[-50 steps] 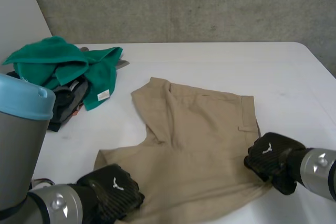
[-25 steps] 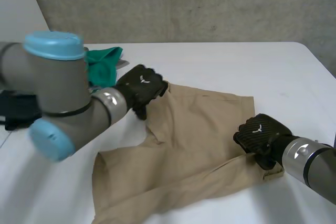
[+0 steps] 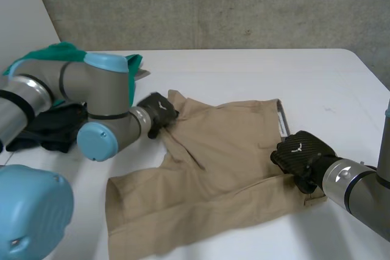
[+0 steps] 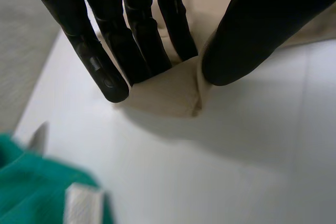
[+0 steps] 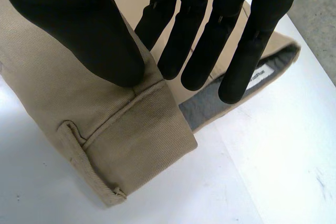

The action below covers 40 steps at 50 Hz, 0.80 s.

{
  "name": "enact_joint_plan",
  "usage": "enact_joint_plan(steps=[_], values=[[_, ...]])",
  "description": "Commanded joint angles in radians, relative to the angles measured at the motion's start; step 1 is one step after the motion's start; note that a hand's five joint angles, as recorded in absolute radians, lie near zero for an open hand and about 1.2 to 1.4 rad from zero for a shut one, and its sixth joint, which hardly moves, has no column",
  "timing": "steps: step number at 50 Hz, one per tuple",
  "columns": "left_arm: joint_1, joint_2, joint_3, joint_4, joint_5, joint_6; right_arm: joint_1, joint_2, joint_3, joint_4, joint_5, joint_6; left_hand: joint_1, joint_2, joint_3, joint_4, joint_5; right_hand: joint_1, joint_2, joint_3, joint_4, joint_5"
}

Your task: Fold the laundry.

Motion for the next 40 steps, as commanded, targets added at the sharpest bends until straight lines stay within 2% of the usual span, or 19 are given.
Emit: enact_joint_plan(steps=[1, 2, 4, 6, 7, 9, 14, 19, 26, 29, 31, 32, 33, 34, 36, 40], values=[[0.002, 0.151, -0.194, 0.144, -0.103, -0.127, 0.005, -0.006, 0.005, 0.002, 0.001, -0.001, 0.593, 0.231, 0.23, 0.203, 0.214, 0.26, 0.217, 0.206, 0.199, 0.195], [0.002, 0.16, -0.211, 0.154, -0.1, -0.121, 0.006, -0.006, 0.007, 0.0, 0.001, -0.001, 0.593, 0.231, 0.23, 0.203, 0.214, 0.26, 0.217, 0.206, 0.199, 0.195], [0.009, 0.178, -0.248, 0.185, -0.088, -0.098, 0.014, -0.006, 0.01, 0.0, 0.002, -0.003, 0.406, 0.045, 0.044, 0.016, 0.027, 0.26, 0.217, 0.206, 0.199, 0.195], [0.017, 0.188, -0.262, 0.201, -0.075, -0.092, 0.017, -0.006, 0.012, 0.0, 0.004, -0.003, 0.122, -0.239, -0.241, -0.268, -0.257, 0.26, 0.217, 0.206, 0.199, 0.195], [0.023, 0.194, -0.27, 0.213, -0.062, -0.086, 0.02, -0.008, 0.013, 0.002, 0.005, -0.001, -0.176, -0.537, -0.539, -0.566, -0.555, 0.26, 0.217, 0.206, 0.199, 0.195], [0.028, 0.198, -0.27, 0.219, -0.051, -0.087, 0.026, -0.006, 0.015, 0.0, 0.008, 0.0, -0.299, -0.661, -0.662, -0.689, -0.678, 0.26, 0.217, 0.206, 0.199, 0.195], [0.04, 0.191, -0.27, 0.207, -0.02, -0.111, 0.032, -0.011, 0.018, -0.003, 0.011, 0.002, -0.156, -0.517, -0.518, -0.546, -0.535, 0.26, 0.217, 0.206, 0.199, 0.195], [0.037, 0.162, -0.267, 0.19, -0.002, -0.11, 0.032, -0.011, 0.019, -0.003, 0.011, -0.001, -0.217, -0.578, -0.58, -0.607, -0.596, 0.26, 0.217, 0.206, 0.199, 0.195], [0.018, 0.116, -0.213, 0.17, 0.069, -0.108, 0.034, -0.005, 0.019, -0.007, 0.011, 0.0, -0.173, -0.535, -0.536, -0.563, -0.552, 0.26, 0.217, 0.206, 0.199, 0.195], [0.015, 0.094, -0.187, 0.155, 0.07, -0.102, 0.031, -0.003, 0.019, -0.007, 0.011, -0.001, -0.173, -0.535, -0.536, -0.563, -0.552, 0.26, 0.217, 0.206, 0.199, 0.195], [0.017, 0.083, -0.175, 0.122, 0.043, -0.092, 0.028, -0.005, 0.019, -0.007, 0.011, -0.001, -0.124, -0.485, -0.486, -0.514, -0.503, 0.26, 0.217, 0.206, 0.199, 0.195], [0.018, 0.082, -0.17, 0.11, 0.031, -0.087, 0.026, -0.005, 0.019, -0.007, 0.011, -0.001, -0.007, -0.368, -0.37, -0.397, -0.386, 0.26, 0.217, 0.206, 0.199, 0.195], [0.023, 0.083, -0.165, 0.092, 0.003, -0.076, 0.023, -0.003, 0.018, -0.009, 0.011, -0.003, 0.471, 0.109, 0.108, 0.081, 0.092, 0.26, 0.217, 0.206, 0.199, 0.195], [0.025, 0.085, -0.164, 0.083, -0.009, -0.072, 0.023, -0.003, 0.016, -0.009, 0.011, -0.003, 0.591, 0.23, 0.229, 0.201, 0.212, 0.26, 0.217, 0.206, 0.199, 0.195], [0.028, 0.096, -0.164, 0.07, -0.041, -0.073, 0.023, -0.003, 0.015, -0.011, 0.011, -0.001, 0.593, 0.231, 0.23, 0.203, 0.214, 0.26, 0.217, 0.206, 0.199, 0.195], [0.028, 0.129, -0.194, 0.058, -0.176, -0.066, 0.035, -0.008, 0.015, -0.012, 0.013, 0.004, 0.593, 0.231, 0.23, 0.203, 0.214, 0.26, 0.217, 0.206, 0.199, 0.195]])
